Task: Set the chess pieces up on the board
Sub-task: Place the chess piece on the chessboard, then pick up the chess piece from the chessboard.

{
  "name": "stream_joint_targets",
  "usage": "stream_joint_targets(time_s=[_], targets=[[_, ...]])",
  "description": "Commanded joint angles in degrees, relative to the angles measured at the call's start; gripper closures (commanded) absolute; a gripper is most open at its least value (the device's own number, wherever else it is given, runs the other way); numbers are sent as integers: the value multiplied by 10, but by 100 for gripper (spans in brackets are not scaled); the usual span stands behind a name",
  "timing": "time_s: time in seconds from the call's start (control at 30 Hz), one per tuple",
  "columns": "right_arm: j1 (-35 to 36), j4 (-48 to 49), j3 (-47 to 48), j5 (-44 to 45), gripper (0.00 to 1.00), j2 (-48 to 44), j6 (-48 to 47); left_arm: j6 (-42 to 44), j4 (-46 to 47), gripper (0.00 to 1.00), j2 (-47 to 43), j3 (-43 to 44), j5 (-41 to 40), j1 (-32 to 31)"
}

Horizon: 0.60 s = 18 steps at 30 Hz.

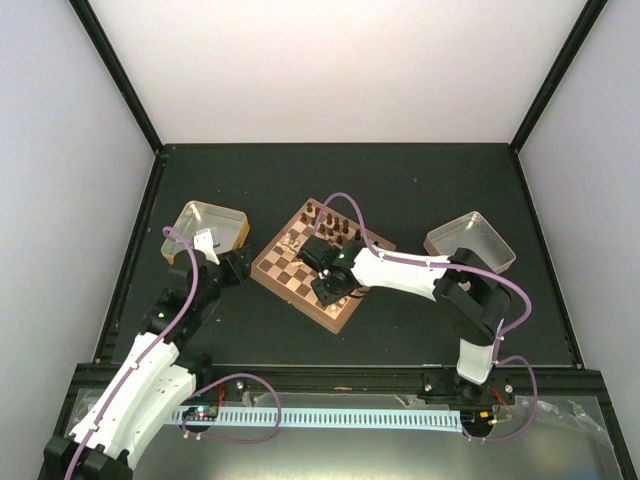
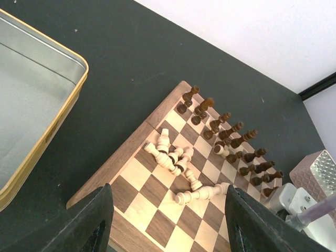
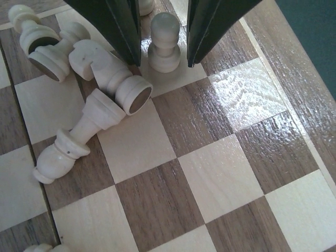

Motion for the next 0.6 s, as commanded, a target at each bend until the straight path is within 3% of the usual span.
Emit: stream_joint_targets(time_s=[0.0, 0.37, 0.57], targets=[[-2, -8, 20, -4, 73, -14, 10, 5, 13, 40, 0, -4, 1, -3], [-33, 20, 0, 45, 68, -95, 60, 12, 14, 39, -1, 2, 3, -3], [-74, 41, -25, 22, 65, -94, 71, 14, 20, 39, 2, 2, 3, -3]])
